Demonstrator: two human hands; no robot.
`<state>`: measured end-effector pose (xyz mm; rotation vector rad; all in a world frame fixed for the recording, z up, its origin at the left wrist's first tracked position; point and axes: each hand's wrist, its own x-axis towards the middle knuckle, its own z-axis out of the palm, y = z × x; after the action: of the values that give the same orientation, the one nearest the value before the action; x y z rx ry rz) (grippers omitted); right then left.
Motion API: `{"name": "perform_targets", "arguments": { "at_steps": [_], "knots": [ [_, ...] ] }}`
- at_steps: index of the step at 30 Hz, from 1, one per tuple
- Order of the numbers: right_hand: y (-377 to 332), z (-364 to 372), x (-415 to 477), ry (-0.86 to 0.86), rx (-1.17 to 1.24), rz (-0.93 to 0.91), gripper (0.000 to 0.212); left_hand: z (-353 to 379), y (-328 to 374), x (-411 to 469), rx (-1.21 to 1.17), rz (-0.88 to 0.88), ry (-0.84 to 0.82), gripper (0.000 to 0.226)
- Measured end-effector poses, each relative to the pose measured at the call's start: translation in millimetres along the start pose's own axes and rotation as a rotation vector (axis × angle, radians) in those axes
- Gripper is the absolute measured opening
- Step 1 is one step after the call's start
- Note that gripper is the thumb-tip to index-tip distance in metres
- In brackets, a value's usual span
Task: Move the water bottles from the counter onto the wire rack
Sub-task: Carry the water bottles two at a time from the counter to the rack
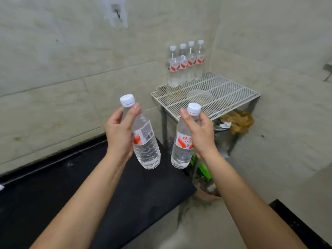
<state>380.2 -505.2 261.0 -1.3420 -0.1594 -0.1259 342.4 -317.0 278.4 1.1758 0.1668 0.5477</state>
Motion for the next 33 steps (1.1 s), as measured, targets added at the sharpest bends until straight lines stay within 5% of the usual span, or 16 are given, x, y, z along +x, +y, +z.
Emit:
{"name": "perform_targets", "arguments": {
  "at_steps": [6,12,15,18,22,27,33],
  "knots": [
    [-38.8,-96.0,47.3,0.026,-0.057,-0.071,0.016,107.0,-25.8,-9.8,0.074,0.069,-0.062,0.010],
    [-52.0,-145.3,110.1,0.107,-0.127,-0.170,0.017,166.9,-40.5,26.0,0.130,0.114,-0.143,0.028],
    [-51.8,-160.1,142.5,0.115,-0.133,-0.208,0.014,184.8,-53.2,63.6,0.114,0.139,-0.111,0.015],
    [-52.5,-172.7,178.5,0.121,-0.195,-0.249,0.019,205.8,-71.8,100.6,0.100,0.181,-0.022,0.013],
    [-48.5,-177.0,236.8,0.091,-0.286,-0.286,0.025,227.5,-95.1,146.7,0.203,0.216,-0.059,0.040],
    [-27.2,-165.0,302.0,0.025,-0.345,-0.277,0.019,240.1,-116.7,201.6,0.317,0.179,-0.097,0.039],
    [19.9,-154.2,349.7,-0.071,-0.489,-0.200,0.042,235.0,-133.6,245.2,0.432,0.090,-0.123,0.041]
  ]
}}
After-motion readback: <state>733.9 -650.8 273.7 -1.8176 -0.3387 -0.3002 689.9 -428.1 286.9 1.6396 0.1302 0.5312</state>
